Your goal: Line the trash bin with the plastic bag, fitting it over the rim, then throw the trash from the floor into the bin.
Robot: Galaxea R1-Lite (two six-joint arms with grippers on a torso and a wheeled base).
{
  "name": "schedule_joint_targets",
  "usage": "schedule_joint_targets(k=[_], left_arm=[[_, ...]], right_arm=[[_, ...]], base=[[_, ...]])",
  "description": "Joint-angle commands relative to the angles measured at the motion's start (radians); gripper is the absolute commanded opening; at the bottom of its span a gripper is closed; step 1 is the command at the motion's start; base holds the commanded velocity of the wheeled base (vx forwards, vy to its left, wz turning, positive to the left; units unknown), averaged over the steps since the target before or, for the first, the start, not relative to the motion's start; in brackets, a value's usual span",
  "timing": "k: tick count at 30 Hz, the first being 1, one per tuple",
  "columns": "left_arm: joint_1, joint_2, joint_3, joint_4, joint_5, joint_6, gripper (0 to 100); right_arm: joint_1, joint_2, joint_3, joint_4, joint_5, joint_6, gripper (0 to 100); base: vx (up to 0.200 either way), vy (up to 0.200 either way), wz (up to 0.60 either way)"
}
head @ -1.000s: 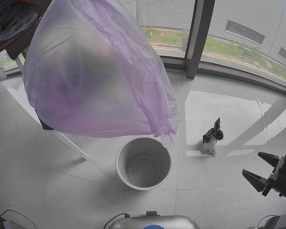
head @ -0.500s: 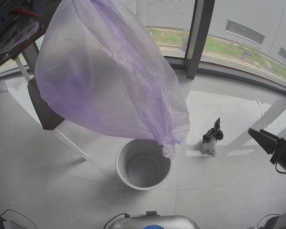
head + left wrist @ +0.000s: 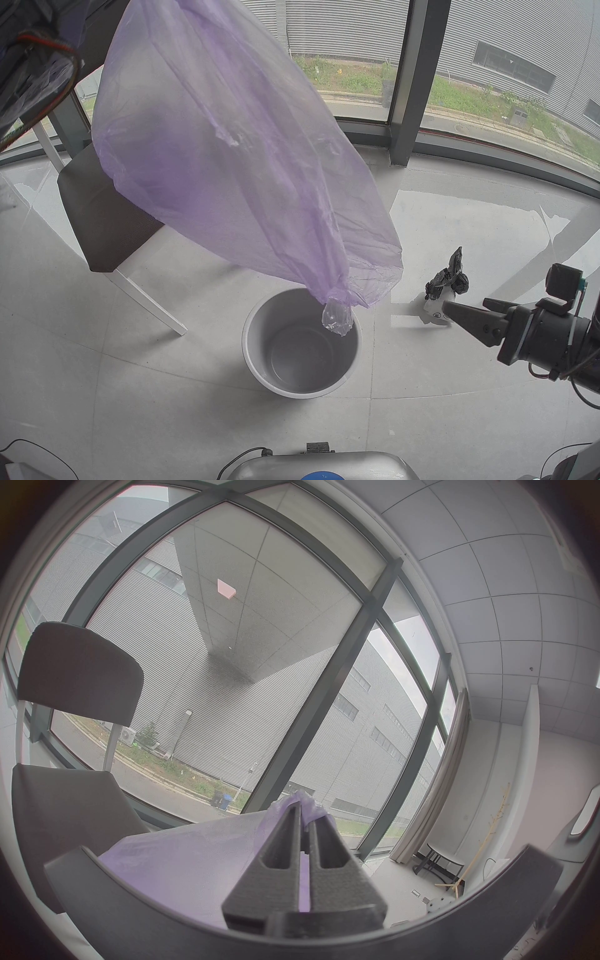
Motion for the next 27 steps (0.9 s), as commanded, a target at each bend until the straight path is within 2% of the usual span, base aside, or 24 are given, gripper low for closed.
schedule_joint_targets(k=[1,10,20,27], left_arm=[[-0.002,0.000,0.026,-0.031,-0.001,-0.001,0],[-0.014,-0.017,0.039,-0.033,-0.009,0.001,0],[-0.014,-0.025,0.037,-0.034,-0.022,0.021,0],[-0.014,-0.025,0.034,-0.034,-0.022,0.030,0]], right_arm=[[0.008,0.110,-0.024,-0.015,-0.020,0.002,100],[0.008,0.188,-0.061,-0.074,-0.028,0.002,100],[0.030,0.285,-0.115,-0.085,-0.092,0.002,100],[0.030,0.294,-0.133,-0.085,-0.093,0.002,100]], base=[[0.000,0.000,0.00],[0.000,0.000,0.00],[0.000,0.000,0.00],[0.000,0.000,0.00]])
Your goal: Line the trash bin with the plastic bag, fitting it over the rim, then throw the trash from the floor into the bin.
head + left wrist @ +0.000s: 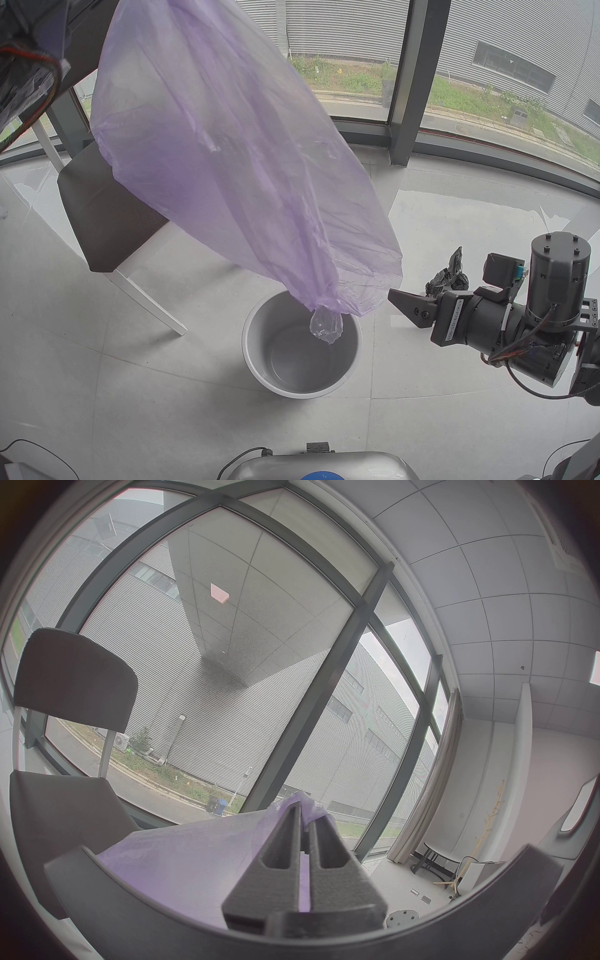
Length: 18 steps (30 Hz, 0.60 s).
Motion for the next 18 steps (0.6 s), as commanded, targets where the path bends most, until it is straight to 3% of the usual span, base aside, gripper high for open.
schedule_joint_targets(k=[1,18], left_arm=[[0.000,0.000,-0.005,0.000,0.000,0.001,0],[0.000,0.001,-0.005,0.000,-0.009,0.007,0]], right_arm=[[0.002,0.016,-0.005,0.000,0.001,0.000,100],[0.014,0.146,-0.053,-0.084,-0.007,0.000,100]], base=[[0.000,0.000,0.00],[0.000,0.000,0.00]])
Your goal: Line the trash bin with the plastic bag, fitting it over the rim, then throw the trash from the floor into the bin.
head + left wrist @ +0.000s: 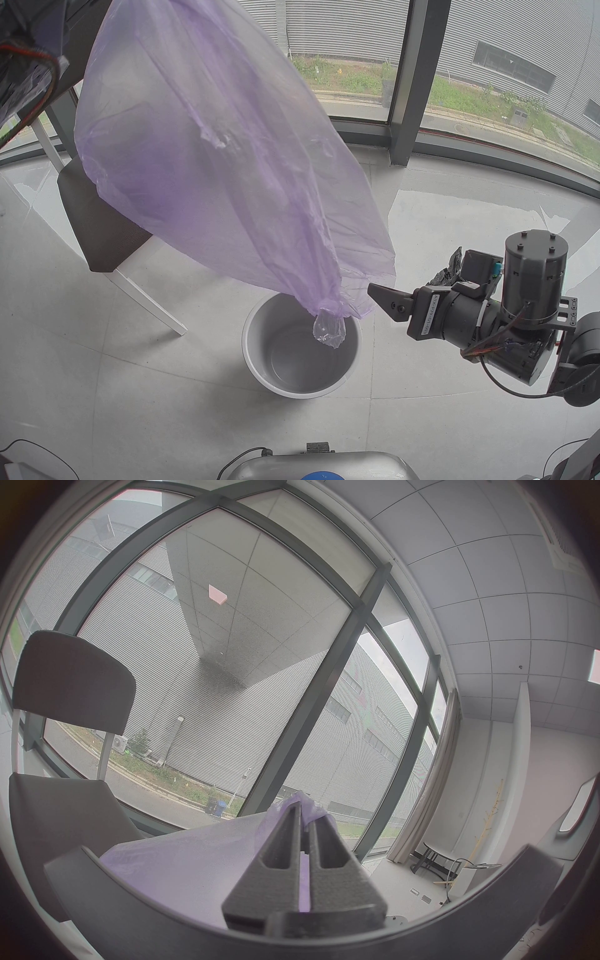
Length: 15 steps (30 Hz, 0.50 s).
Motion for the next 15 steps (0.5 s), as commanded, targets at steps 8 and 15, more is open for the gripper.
schedule_joint_targets(k=[8,15], left_arm=[[0.000,0.003,0.002,0.000,-0.007,0.000,0],[0.000,0.003,0.006,-0.005,-0.012,0.000,0]], right_arm=[[0.001,0.092,-0.029,-0.032,-0.005,-0.001,100],[-0.004,0.111,-0.049,-0.046,-0.006,0.034,100]], base=[[0.000,0.000,0.00],[0.000,0.000,0.00]])
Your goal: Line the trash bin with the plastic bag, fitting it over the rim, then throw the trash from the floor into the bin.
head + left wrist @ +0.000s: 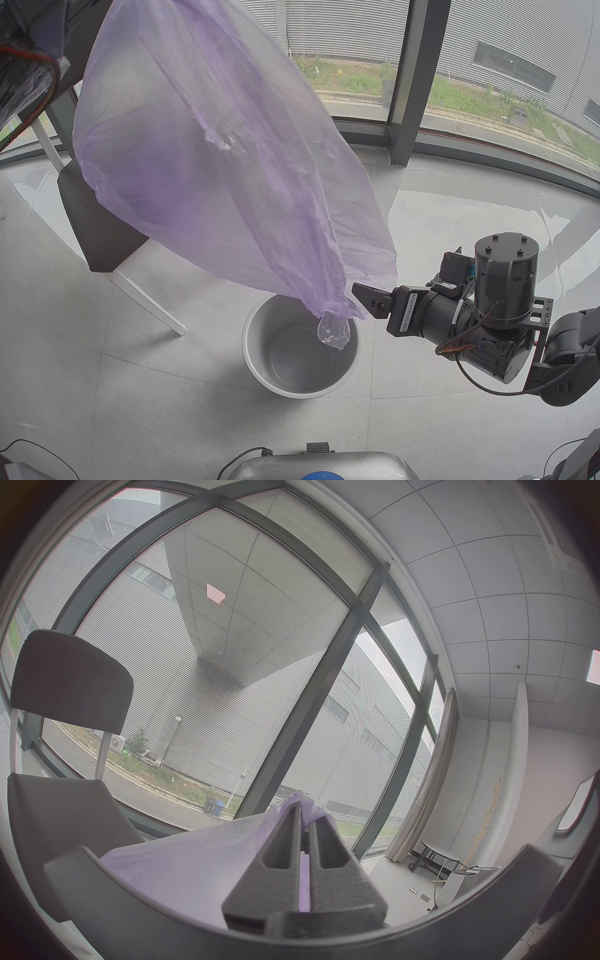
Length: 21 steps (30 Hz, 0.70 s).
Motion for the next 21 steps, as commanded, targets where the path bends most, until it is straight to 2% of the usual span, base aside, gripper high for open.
schedule_joint_targets(k=[1,21], left_arm=[[0.000,0.003,0.004,-0.017,-0.002,0.000,0],[0.000,0.003,0.029,-0.049,-0.014,0.006,0]], right_arm=[[-0.003,0.022,-0.013,-0.002,-0.002,0.010,100],[-0.075,0.059,-0.056,-0.026,-0.011,0.010,100]], base=[[0.000,0.000,0.00],[0.000,0.000,0.00]])
